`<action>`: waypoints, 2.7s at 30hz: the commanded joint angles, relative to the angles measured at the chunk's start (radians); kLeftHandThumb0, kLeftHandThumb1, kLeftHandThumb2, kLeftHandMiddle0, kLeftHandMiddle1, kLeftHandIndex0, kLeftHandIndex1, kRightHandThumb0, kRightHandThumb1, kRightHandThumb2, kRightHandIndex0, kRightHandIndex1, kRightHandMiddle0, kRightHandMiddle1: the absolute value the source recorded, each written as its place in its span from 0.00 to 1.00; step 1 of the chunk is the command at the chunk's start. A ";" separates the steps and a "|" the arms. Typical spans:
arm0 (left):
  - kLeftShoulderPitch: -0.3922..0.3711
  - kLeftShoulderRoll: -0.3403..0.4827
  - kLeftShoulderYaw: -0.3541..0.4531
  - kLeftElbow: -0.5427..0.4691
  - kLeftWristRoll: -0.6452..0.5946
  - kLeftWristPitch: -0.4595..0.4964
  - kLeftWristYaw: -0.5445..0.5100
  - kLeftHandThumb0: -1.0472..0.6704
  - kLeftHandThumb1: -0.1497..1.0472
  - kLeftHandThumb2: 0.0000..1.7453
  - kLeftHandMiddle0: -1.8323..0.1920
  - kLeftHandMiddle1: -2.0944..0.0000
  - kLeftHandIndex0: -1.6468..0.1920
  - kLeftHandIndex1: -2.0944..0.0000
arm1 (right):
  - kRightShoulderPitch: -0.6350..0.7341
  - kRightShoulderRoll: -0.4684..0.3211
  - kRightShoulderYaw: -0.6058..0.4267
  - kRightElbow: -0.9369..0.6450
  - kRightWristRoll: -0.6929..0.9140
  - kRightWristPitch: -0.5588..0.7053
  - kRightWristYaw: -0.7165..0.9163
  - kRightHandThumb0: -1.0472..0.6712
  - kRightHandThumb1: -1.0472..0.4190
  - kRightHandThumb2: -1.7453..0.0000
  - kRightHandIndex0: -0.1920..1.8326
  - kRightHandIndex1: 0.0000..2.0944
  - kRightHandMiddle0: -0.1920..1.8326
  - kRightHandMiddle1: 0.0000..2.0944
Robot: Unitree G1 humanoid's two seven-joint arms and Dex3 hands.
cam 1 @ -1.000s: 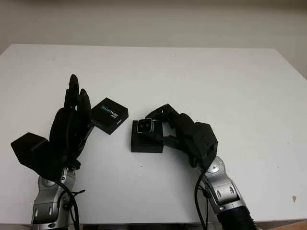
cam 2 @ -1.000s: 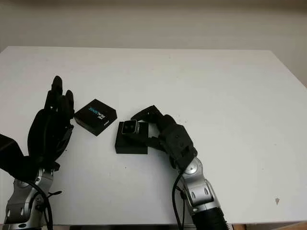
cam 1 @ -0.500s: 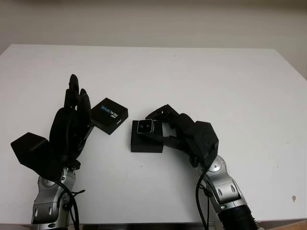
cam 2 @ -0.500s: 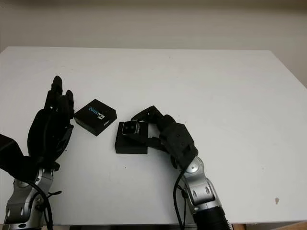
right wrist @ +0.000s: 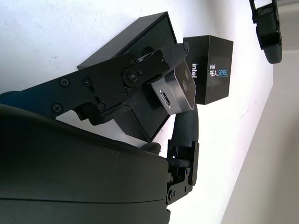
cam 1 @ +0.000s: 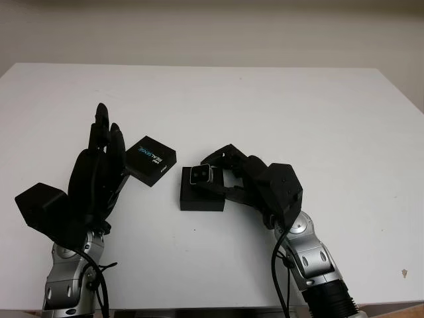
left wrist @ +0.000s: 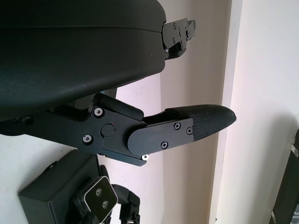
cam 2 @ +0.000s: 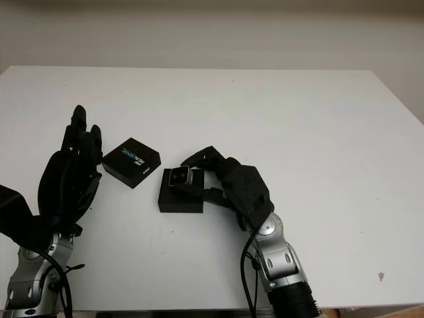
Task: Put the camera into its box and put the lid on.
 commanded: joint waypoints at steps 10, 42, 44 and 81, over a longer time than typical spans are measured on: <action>-0.001 0.007 0.002 -0.024 0.002 0.001 0.003 0.17 1.00 0.36 1.00 1.00 1.00 1.00 | -0.006 -0.033 0.008 0.000 0.018 0.058 0.061 0.41 0.02 0.97 0.11 0.32 0.21 0.78; 0.007 0.004 0.002 -0.028 0.003 -0.003 0.004 0.17 1.00 0.36 1.00 1.00 1.00 1.00 | -0.008 -0.049 0.038 0.041 0.003 0.017 0.084 0.41 0.02 0.97 0.11 0.34 0.21 0.81; 0.007 0.004 0.003 -0.028 0.000 -0.001 0.002 0.17 1.00 0.35 1.00 1.00 1.00 1.00 | -0.008 -0.049 0.041 0.045 -0.007 0.005 0.080 0.41 0.02 0.97 0.11 0.34 0.21 0.81; -0.001 0.008 0.005 -0.023 -0.002 0.000 -0.001 0.17 1.00 0.35 1.00 1.00 1.00 1.00 | 0.023 -0.181 0.215 -0.033 -0.403 -0.220 -0.089 0.32 0.03 0.97 0.08 0.05 0.14 0.16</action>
